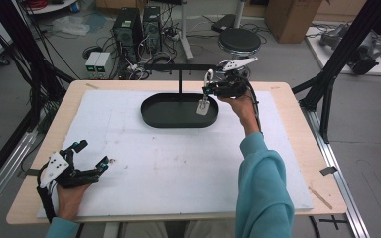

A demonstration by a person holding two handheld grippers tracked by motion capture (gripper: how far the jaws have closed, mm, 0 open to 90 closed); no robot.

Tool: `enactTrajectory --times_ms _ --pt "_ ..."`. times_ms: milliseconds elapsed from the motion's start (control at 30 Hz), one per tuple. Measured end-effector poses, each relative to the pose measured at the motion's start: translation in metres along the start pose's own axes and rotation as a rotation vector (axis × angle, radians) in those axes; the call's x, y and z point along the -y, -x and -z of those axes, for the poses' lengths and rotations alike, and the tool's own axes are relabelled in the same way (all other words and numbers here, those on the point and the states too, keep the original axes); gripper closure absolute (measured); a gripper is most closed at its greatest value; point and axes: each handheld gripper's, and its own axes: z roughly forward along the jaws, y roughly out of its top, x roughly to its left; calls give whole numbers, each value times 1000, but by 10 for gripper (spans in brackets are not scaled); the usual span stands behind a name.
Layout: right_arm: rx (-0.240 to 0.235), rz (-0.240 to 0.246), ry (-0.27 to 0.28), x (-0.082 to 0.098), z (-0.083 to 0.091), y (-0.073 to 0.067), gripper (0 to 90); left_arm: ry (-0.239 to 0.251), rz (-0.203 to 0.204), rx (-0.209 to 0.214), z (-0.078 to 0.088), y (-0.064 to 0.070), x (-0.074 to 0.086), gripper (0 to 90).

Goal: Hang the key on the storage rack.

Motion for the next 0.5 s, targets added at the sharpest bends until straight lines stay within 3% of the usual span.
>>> enactTrajectory --times_ms 500 --pt "31 -53 21 11 -17 17 745 -1 -4 -1 0 0 0 45"
